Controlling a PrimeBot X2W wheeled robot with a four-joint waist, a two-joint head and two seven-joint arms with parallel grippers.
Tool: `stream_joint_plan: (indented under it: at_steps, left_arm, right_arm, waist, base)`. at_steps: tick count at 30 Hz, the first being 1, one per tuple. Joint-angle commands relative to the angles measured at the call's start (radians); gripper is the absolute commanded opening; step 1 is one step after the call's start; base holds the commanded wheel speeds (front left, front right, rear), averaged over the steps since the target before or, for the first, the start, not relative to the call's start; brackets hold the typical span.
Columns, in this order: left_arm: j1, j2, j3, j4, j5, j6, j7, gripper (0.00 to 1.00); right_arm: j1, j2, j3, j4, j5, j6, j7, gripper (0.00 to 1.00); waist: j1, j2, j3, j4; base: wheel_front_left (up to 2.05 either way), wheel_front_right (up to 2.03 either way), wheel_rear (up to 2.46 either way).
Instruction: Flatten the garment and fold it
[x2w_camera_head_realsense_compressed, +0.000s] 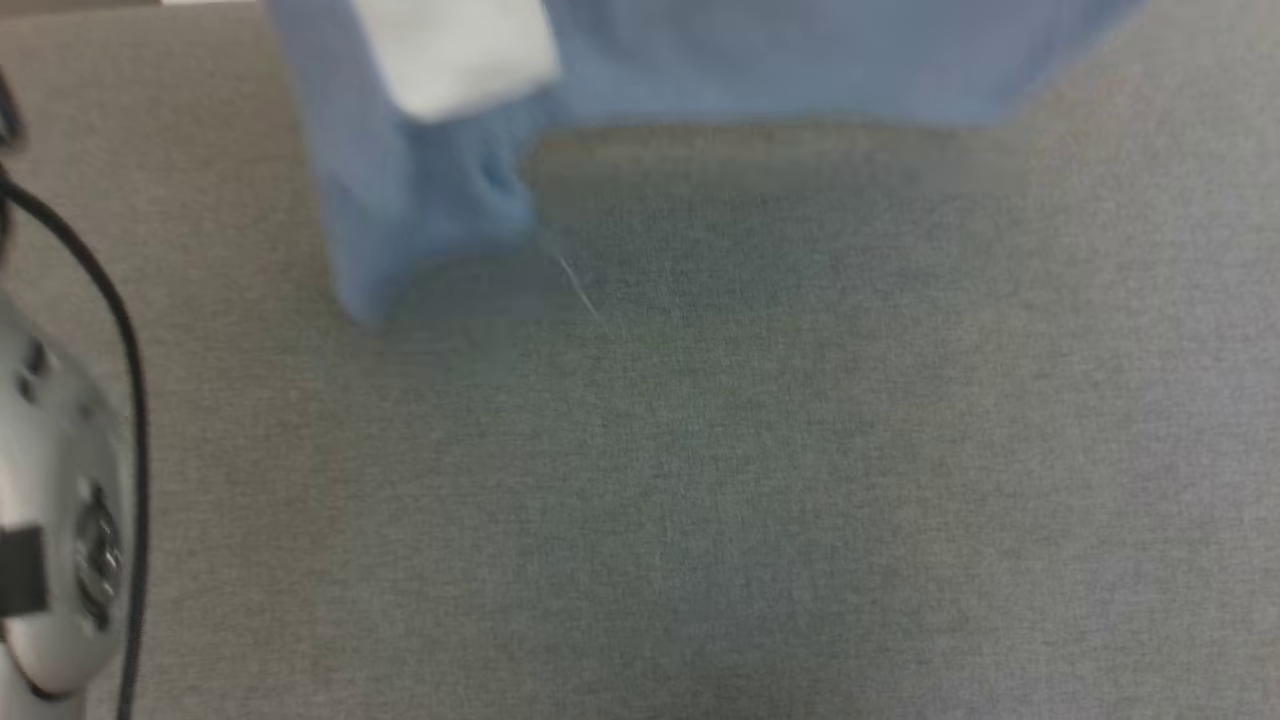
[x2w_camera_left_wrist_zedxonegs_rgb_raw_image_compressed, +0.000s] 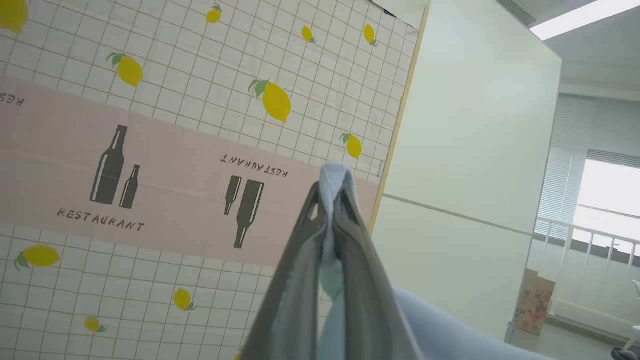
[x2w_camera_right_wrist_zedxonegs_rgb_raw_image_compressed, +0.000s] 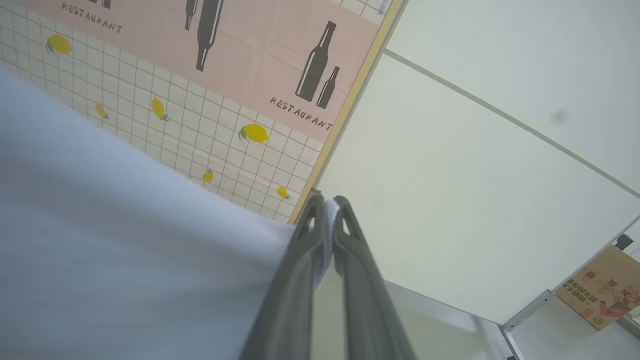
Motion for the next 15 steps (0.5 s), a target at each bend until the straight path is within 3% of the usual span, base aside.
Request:
stream_joint_plan:
  at_steps: [1,4,9,15]
  left_arm:
    - [-0.068,-0.007,0.013,0.021,0.011,0.015,-0.021,0.00]
    - [-0.193,-0.010,0.026,0.077,0.025,0.028,-0.067,0.00]
    - [-0.334,-0.011,0.025,0.168,0.043,0.004,-0.155,0.00]
    - [-0.287,-0.001,0.002,0.275,0.035,-0.065,-0.185,0.00]
  right_arm:
    - [-0.057,0.023,-0.011,0.029,-0.022,-0.002,-0.020,0.00]
    - [-0.168,0.072,-0.044,0.101,-0.078,-0.002,-0.073,0.00]
    - [-0.290,0.143,-0.109,0.200,-0.202,-0.002,-0.209,0.00]
    - [-0.255,0.183,-0.113,0.278,-0.240,-0.002,-0.300,0.00]
  waist:
    - [-0.0001,-0.0001,0.103,-0.036]
    - [-0.0001,-0.0001,0.159,-0.051]
    - [-0.0001,-0.0001,0.219,-0.062]
    - [-0.0001,-0.0001,0.234,-0.048]
  base:
    - [0.00,0.00,0.00]
    - [0.00,0.00,0.00]
    - [0.00,0.00,0.00]
    - [0.00,0.00,0.00]
